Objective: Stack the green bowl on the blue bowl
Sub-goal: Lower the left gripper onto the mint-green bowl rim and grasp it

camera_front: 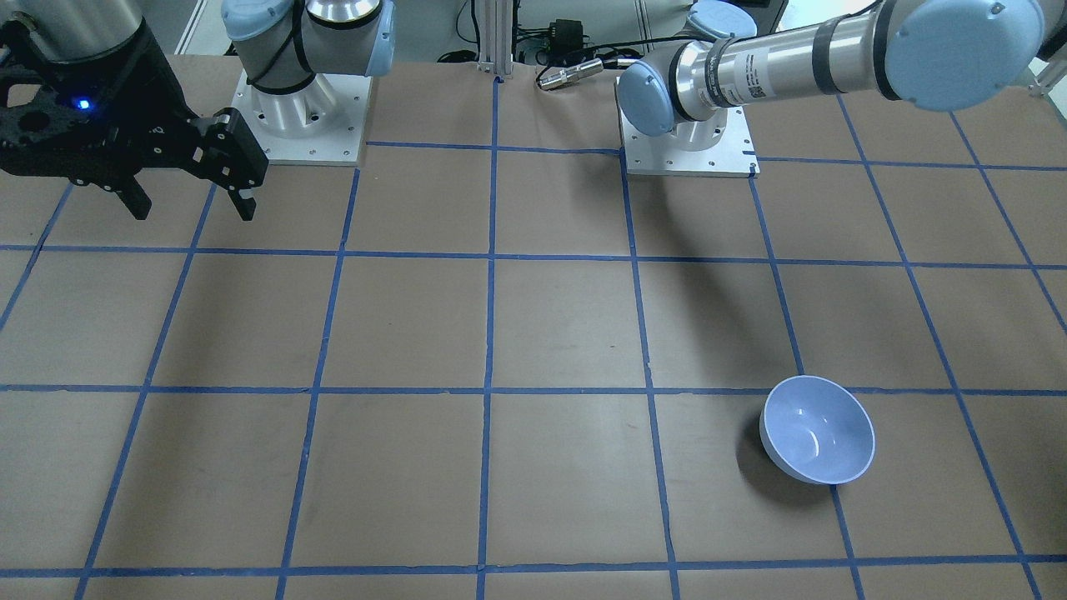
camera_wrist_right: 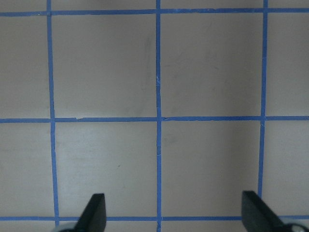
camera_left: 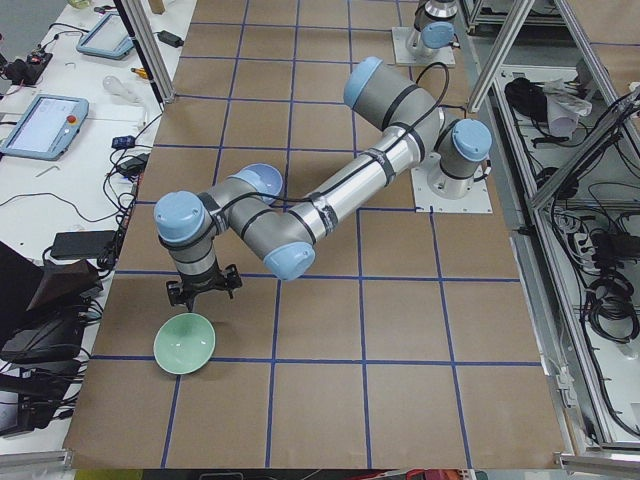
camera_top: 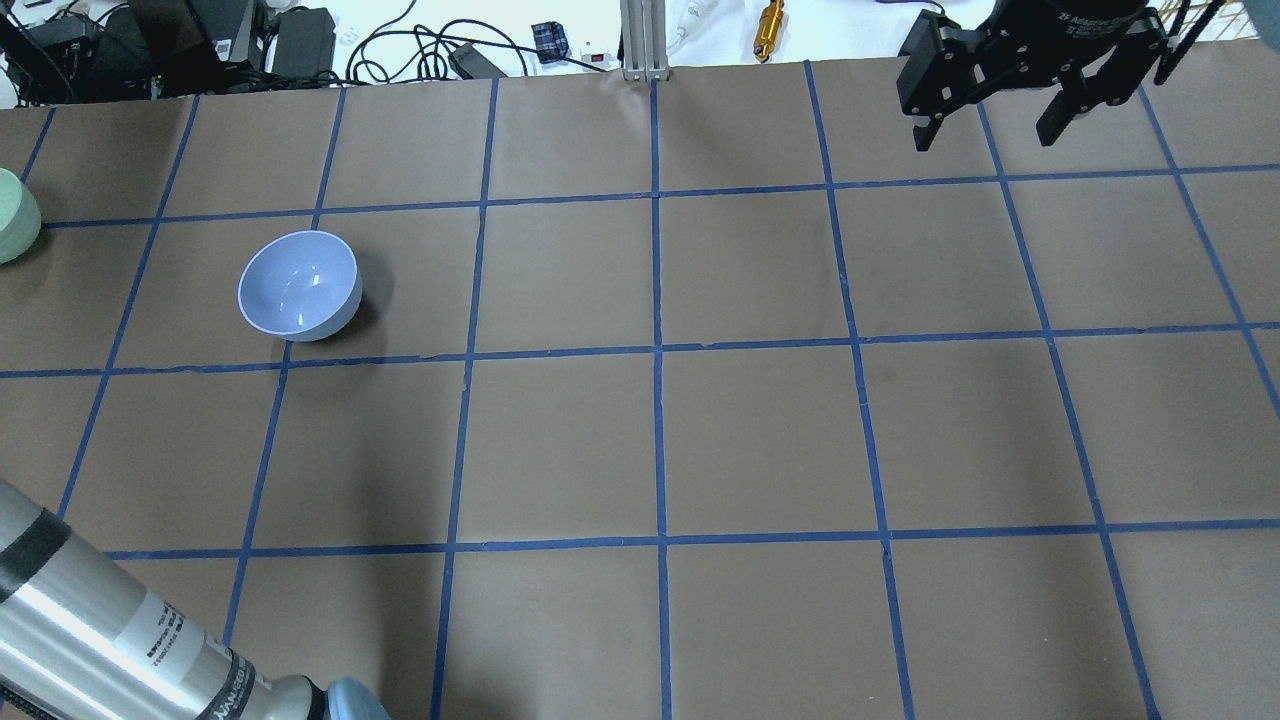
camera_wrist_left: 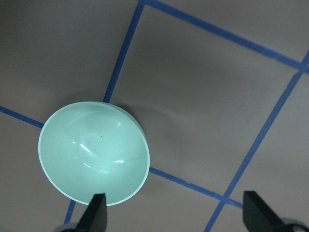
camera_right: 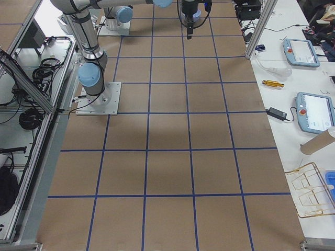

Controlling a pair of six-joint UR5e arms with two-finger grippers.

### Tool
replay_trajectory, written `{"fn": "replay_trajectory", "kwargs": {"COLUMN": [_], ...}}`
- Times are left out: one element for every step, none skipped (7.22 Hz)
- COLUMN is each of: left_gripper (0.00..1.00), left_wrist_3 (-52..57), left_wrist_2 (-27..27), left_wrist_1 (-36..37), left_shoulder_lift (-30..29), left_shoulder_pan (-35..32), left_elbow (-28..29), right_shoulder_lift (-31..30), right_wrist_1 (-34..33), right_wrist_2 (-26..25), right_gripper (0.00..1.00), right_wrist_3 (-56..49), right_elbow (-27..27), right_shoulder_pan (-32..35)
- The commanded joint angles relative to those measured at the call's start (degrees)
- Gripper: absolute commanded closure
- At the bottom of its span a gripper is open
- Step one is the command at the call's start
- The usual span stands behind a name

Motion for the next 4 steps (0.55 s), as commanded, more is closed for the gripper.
{"fn": "replay_trajectory", "kwargs": {"left_gripper": [0.02, 0.03, 0.04, 0.05], "left_wrist_3": [9.51, 12.32, 12.44, 12.61], "left_wrist_2": [-4.18, -6.30, -6.76, -7.20], "left_wrist_1": [0.04, 0.04, 0.04, 0.12], "left_shoulder_lift": [-5.95, -7.63, -9.13, -10.45], "left_shoulder_pan": [2.11, 3.16, 3.26, 3.35], "left_elbow": [3.51, 3.87, 4.22, 4.75], "right_shoulder_lift": [0.02, 0.02, -0.07, 0.02], "right_wrist_1": [0.00, 0.00, 0.00, 0.00], "right_wrist_2": [0.00, 0.00, 0.00, 0.00], "right_gripper": [0.00, 0.00, 0.00, 0.00], "right_wrist_3": [0.00, 0.00, 0.00, 0.00], "right_elbow": [0.00, 0.00, 0.00, 0.00], "right_shoulder_pan": [0.00, 0.00, 0.00, 0.00]}}
